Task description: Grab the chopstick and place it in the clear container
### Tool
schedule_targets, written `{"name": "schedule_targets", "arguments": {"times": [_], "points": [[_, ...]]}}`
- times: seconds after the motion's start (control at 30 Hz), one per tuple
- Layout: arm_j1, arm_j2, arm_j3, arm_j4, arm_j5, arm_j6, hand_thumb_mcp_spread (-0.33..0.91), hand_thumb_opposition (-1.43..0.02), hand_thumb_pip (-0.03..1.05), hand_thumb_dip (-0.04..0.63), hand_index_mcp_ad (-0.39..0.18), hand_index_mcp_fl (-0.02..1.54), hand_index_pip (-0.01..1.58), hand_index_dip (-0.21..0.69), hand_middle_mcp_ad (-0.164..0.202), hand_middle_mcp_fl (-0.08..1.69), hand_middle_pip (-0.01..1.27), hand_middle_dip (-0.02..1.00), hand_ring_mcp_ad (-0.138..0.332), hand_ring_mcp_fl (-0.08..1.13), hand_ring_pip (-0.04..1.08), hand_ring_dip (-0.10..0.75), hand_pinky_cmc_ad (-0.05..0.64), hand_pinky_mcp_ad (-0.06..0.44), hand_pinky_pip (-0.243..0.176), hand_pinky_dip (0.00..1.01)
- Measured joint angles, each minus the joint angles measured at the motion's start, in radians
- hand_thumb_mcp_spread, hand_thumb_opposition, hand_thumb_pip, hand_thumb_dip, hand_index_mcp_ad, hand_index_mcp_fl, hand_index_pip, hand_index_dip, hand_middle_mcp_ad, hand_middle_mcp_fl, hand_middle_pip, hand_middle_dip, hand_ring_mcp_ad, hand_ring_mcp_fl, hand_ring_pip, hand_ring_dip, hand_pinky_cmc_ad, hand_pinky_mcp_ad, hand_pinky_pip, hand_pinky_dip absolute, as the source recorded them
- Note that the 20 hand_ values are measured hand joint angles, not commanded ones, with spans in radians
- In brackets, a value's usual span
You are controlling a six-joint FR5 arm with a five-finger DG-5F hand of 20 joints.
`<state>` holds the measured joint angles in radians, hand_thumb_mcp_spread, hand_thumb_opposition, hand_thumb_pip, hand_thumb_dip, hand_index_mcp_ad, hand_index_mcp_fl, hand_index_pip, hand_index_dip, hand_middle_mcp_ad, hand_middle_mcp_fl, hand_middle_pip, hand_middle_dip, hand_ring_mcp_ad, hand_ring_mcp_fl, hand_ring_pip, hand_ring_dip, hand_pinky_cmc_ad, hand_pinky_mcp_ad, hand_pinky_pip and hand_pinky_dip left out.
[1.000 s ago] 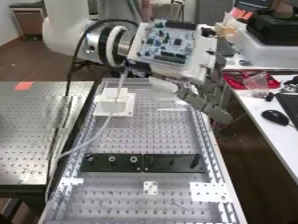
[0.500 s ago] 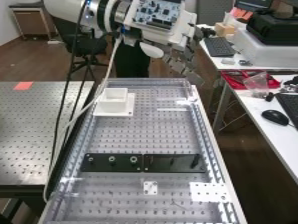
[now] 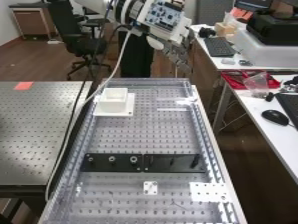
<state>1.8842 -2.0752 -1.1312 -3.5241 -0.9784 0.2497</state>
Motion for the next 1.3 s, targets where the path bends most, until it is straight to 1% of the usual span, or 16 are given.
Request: {"name": "schedule_targets", "arguments": {"times": [0.13,0.2,0.23,0.4,0.43,0.53,0.57,0.67,0.7,0.73,0.77,0.87,1.0,1.1,1.2,1.3], "points": [[0.028,-0.047,0.06,-0.088,0.016,0.056,0.68,-1.02,0.52,0.267,-0.11,0.82,1.15,-0.059,0.044,1.08,0.59,0.66,-0.01,0.93,0.09,0.559,0.391,0.279,0.112,0.28],[0.036,-0.079,0.102,-0.149,0.022,0.085,0.68,-1.02,0.52,0.267,-0.11,0.82,1.15,-0.058,0.044,1.08,0.59,0.66,-0.01,0.92,0.09,0.559,0.393,0.276,0.113,0.29],[0.038,-0.086,0.112,-0.163,0.023,0.089,0.69,-1.02,0.52,0.267,-0.11,0.82,1.15,-0.058,0.044,1.08,0.6,0.66,-0.01,0.92,0.09,0.559,0.393,0.283,0.112,0.29],[0.04,-0.158,0.212,-0.293,0.031,0.124,0.67,-1.02,0.52,0.267,-0.113,0.82,1.13,-0.059,0.04,1.08,0.6,0.66,-0.01,0.91,0.08,0.559,0.391,0.288,0.112,0.32],[0.04,-0.166,0.224,-0.308,0.033,0.127,0.67,-1.02,0.52,0.267,-0.11,0.82,1.13,-0.061,0.04,1.08,0.6,0.66,-0.005,0.91,0.1,0.559,0.391,0.29,0.112,0.32],[0.037,-0.21,0.287,-0.384,0.038,0.136,0.68,-1.03,0.52,0.267,-0.108,0.82,1.13,-0.056,0.044,1.08,0.6,0.66,-0.01,0.92,0.1,0.559,0.393,0.284,0.113,0.34],[0.035,-0.227,0.312,-0.414,0.039,0.141,0.68,-1.03,0.52,0.267,-0.108,0.82,1.13,-0.056,0.044,1.08,0.6,0.66,-0.01,0.92,0.09,0.559,0.391,0.295,0.112,0.34],[0.03,-0.258,0.357,-0.472,0.035,0.155,0.68,-1.03,0.52,0.267,-0.108,0.82,1.13,-0.056,0.044,1.08,0.6,0.66,-0.01,0.92,0.09,0.557,0.393,0.291,0.113,0.35],[0.028,-0.271,0.376,-0.494,0.031,0.159,0.68,-1.03,0.52,0.267,-0.108,0.82,1.13,-0.056,0.044,1.08,0.6,0.66,-0.01,0.92,0.11,0.559,0.393,0.298,0.113,0.35],[0.027,-0.275,0.382,-0.501,0.03,0.16,0.68,-1.03,0.52,0.267,-0.108,0.82,1.13,-0.056,0.044,1.08,0.6,0.66,-0.01,0.92,0.11,0.559,0.393,0.29,0.113,0.35],[0.025,-0.288,0.4,-0.523,0.026,0.164,0.68,-1.03,0.52,0.267,-0.108,0.82,1.13,-0.056,0.044,1.08,0.6,0.66,-0.01,0.92,0.11,0.559,0.393,0.298,0.113,0.35],[0.02,-0.318,0.442,-0.57,0.015,0.169,0.68,-1.03,0.52,0.267,-0.108,0.83,1.13,-0.056,0.044,1.08,0.61,0.66,-0.01,0.92,0.11,0.559,0.393,0.295,0.113,0.35],[0.014,-0.357,0.492,-0.622,-0.016,0.186,0.68,-1.03,0.52,0.267,-0.108,0.82,1.13,-0.054,0.044,1.08,0.61,0.66,-0.01,0.92,0.11,0.557,0.393,0.295,0.099,0.37],[0.01,-0.378,0.516,-0.639,-0.034,0.205,0.68,-1.03,0.52,0.267,-0.108,0.83,1.13,-0.054,0.044,1.08,0.61,0.66,-0.01,0.92,0.13,0.557,0.393,0.295,0.098,0.37],[0.007,-0.396,0.536,-0.653,-0.041,0.21,0.68,-1.03,0.52,0.267,-0.108,0.83,1.14,-0.051,0.044,1.08,0.61,0.66,-0.01,0.92,0.13,0.546,0.393,0.295,0.098,0.4],[0.004,-0.411,0.549,-0.671,-0.05,0.219,0.68,-1.03,0.52,0.267,-0.108,0.82,1.14,-0.049,0.044,1.08,0.61,0.66,-0.01,0.92,0.14,0.546,0.393,0.295,0.096,0.39]]}}
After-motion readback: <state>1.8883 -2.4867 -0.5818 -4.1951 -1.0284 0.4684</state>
